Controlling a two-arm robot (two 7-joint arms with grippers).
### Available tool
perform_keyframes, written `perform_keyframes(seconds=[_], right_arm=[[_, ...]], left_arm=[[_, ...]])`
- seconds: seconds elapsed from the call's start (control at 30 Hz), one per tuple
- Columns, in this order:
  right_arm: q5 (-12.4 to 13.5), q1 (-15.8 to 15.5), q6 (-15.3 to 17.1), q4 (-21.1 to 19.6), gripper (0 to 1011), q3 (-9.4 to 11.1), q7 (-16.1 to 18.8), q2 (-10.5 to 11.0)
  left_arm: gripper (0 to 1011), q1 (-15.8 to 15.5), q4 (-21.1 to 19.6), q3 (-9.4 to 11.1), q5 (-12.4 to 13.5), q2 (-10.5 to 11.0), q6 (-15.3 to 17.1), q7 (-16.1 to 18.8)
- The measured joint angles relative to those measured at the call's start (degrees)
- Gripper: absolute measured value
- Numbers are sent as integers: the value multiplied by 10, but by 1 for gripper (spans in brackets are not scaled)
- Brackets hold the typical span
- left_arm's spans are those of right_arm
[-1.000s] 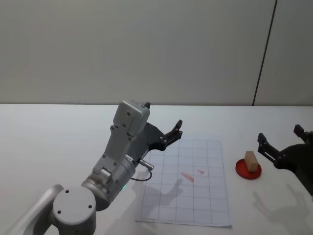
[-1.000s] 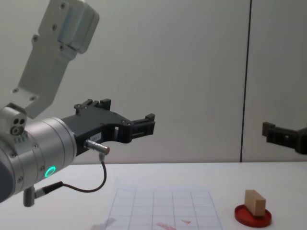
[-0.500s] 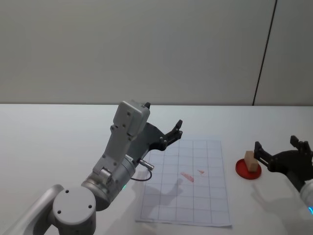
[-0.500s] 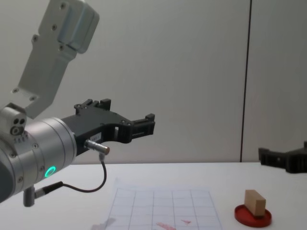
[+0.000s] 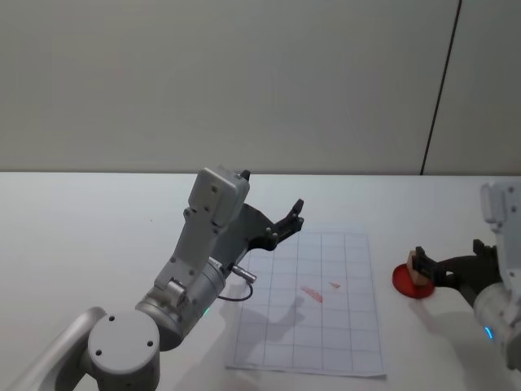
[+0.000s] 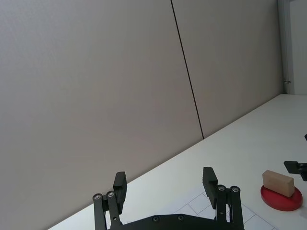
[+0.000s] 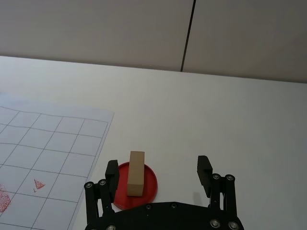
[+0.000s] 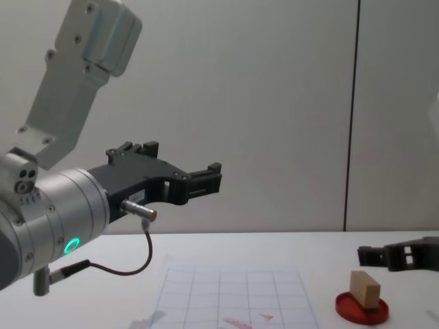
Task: Use the one hand to pick up the stamp and affix it onto the A4 paper.
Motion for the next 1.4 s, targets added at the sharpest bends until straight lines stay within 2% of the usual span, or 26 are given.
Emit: perform_keyframes(seconds=[0.57, 0.9, 1.4], right_arm=[[-7, 47, 75, 42, 1001, -1, -3, -34], [11, 68, 118, 67, 1001, 5, -21, -52], [30, 98, 143, 113, 1001, 15, -43, -75]], left_arm=[[1002, 0, 0, 0, 0, 0, 0, 0], [1002, 0, 0, 0, 0, 0, 0, 0], [1002, 0, 0, 0, 0, 0, 0, 0]])
